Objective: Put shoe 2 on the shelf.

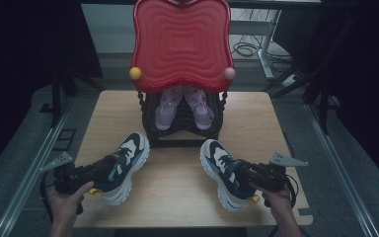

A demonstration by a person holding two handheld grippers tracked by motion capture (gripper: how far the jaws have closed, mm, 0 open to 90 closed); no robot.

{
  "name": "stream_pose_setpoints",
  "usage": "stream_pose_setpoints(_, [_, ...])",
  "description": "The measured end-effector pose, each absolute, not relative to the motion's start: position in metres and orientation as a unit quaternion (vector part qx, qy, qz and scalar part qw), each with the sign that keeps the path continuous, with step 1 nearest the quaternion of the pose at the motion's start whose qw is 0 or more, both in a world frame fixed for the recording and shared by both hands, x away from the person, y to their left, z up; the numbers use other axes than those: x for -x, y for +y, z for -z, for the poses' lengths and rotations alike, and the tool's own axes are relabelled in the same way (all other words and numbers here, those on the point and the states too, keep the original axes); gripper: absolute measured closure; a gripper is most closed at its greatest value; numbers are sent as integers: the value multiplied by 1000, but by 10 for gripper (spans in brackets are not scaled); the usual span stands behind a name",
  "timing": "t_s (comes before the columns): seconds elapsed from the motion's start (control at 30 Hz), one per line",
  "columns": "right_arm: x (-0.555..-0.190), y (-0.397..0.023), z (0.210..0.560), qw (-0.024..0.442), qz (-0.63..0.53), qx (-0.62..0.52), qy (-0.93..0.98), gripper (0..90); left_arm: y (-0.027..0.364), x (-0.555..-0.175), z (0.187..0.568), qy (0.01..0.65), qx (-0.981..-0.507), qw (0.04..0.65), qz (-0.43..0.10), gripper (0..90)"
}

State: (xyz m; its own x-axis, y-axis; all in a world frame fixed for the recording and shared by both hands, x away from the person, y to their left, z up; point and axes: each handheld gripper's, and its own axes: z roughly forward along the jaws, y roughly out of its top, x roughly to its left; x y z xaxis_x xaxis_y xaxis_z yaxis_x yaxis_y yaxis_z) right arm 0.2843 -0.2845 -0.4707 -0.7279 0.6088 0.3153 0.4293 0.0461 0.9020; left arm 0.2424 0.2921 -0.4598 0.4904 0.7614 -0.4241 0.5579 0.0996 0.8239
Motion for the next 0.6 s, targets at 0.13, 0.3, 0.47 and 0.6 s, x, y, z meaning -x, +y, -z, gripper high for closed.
stream_pose_setpoints(0.13, [-285, -297, 468, 75, -608, -363, 702, 725, 292, -240, 455, 498, -656, 559, -96, 719])
stream_pose_setpoints(0.3, [-285, -312, 468, 63, -644, -373, 665, 724, 297, -235, 450, 501, -636, 580, -97, 719])
stream_pose_setpoints(0.47, [-284, -317, 463, 81, -649, -377, 656, 723, 302, -233, 444, 504, -620, 592, -105, 720])
stream_pose_setpoints(0.6, [-283, -319, 460, 90, -647, -381, 654, 724, 306, -235, 440, 506, -611, 599, -107, 719])
